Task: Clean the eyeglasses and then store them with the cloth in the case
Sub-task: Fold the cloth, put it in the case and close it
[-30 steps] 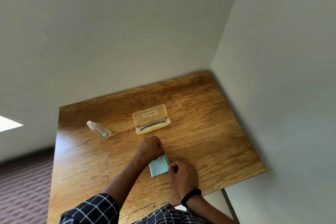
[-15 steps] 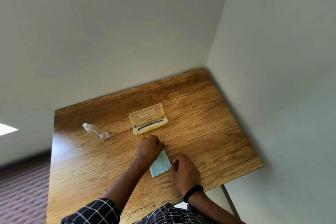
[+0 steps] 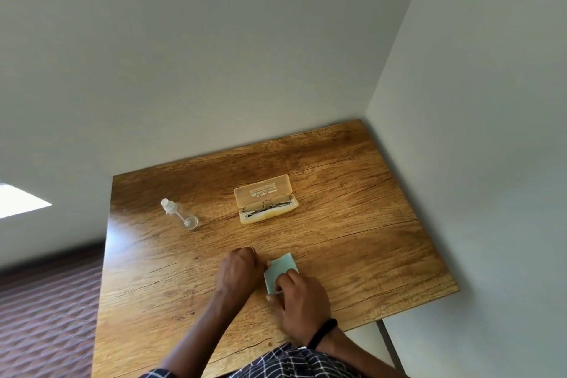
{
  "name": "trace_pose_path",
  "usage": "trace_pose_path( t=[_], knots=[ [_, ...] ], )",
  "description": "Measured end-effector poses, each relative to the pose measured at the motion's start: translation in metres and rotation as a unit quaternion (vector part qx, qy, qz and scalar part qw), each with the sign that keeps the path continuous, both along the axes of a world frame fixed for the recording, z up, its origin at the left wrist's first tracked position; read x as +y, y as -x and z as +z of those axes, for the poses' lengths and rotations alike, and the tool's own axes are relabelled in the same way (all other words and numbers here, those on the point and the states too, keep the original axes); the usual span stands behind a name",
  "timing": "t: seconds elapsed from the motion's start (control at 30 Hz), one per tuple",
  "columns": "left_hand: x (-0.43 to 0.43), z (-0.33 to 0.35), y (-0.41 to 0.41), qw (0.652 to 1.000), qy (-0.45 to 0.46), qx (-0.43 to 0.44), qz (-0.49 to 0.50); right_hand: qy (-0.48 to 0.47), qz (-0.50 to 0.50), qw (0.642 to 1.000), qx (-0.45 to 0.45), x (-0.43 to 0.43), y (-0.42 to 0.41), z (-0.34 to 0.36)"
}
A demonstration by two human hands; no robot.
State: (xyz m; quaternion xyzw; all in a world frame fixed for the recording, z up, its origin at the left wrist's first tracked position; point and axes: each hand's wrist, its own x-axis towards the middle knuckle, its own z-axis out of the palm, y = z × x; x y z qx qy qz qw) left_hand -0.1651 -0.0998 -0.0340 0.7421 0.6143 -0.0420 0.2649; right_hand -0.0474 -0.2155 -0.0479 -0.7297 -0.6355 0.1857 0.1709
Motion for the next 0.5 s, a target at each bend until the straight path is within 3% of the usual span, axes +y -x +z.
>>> trace_pose_path(
  t=[0.2, 0.5],
  knots=[
    [0.003, 0.002, -0.006, 0.999, 0.028, -0.008, 0.024, 0.036, 0.031, 0.996, -0.077, 0.007, 0.01, 0.0],
    [0.013, 0.002, -0.015, 0.995, 0.083, -0.049, 0.034, 0.051, -0.068, 0.996, -0.002, 0.002, 0.003, 0.004]
  ],
)
